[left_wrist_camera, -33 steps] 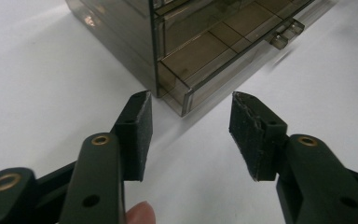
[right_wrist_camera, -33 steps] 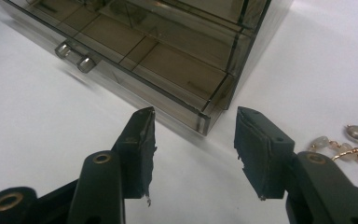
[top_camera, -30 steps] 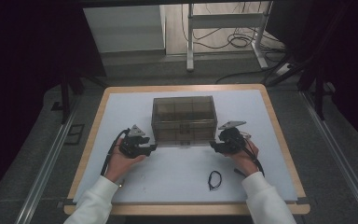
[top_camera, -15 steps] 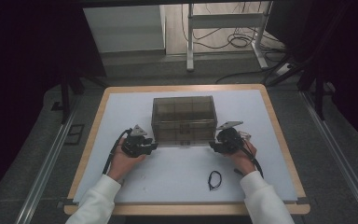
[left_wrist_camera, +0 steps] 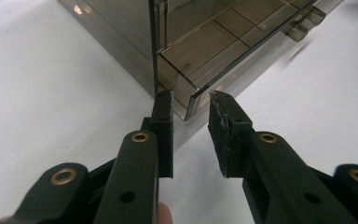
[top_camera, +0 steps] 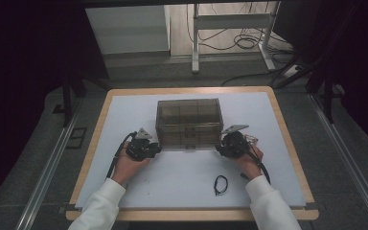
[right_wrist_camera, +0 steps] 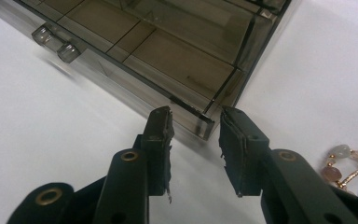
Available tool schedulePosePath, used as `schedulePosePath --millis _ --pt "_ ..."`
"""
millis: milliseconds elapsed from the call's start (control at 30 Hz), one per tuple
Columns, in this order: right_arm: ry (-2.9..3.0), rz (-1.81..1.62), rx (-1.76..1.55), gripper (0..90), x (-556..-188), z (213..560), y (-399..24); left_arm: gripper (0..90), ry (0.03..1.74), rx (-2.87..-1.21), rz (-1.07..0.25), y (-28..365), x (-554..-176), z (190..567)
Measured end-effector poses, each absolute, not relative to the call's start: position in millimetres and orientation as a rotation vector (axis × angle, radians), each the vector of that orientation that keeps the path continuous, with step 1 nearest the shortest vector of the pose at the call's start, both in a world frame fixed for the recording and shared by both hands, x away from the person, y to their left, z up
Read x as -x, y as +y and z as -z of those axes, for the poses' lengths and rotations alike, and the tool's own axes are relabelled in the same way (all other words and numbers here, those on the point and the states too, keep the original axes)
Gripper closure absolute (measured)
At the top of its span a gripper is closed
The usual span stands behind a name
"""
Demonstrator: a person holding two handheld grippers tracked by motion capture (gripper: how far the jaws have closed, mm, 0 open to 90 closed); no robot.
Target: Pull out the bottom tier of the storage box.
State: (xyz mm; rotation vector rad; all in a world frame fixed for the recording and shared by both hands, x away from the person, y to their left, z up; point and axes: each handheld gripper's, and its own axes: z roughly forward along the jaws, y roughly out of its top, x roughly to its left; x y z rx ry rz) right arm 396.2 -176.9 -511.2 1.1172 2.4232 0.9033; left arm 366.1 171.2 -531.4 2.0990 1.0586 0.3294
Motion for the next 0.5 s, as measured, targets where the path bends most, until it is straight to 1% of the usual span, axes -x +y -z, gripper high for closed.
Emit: schedulePosePath --millis 267,500 --pt "2.435 -0.893 -1.112 68.4 -396.3 513.1 -175.8 77.0 1.047 -2.107 -0.31 168.7 -366.9 533.4" --pt "2.438 -0.885 -1.114 71.0 -396.1 513.8 -176.6 79.1 1.045 -2.12 -0.312 168.4 -366.8 533.7"
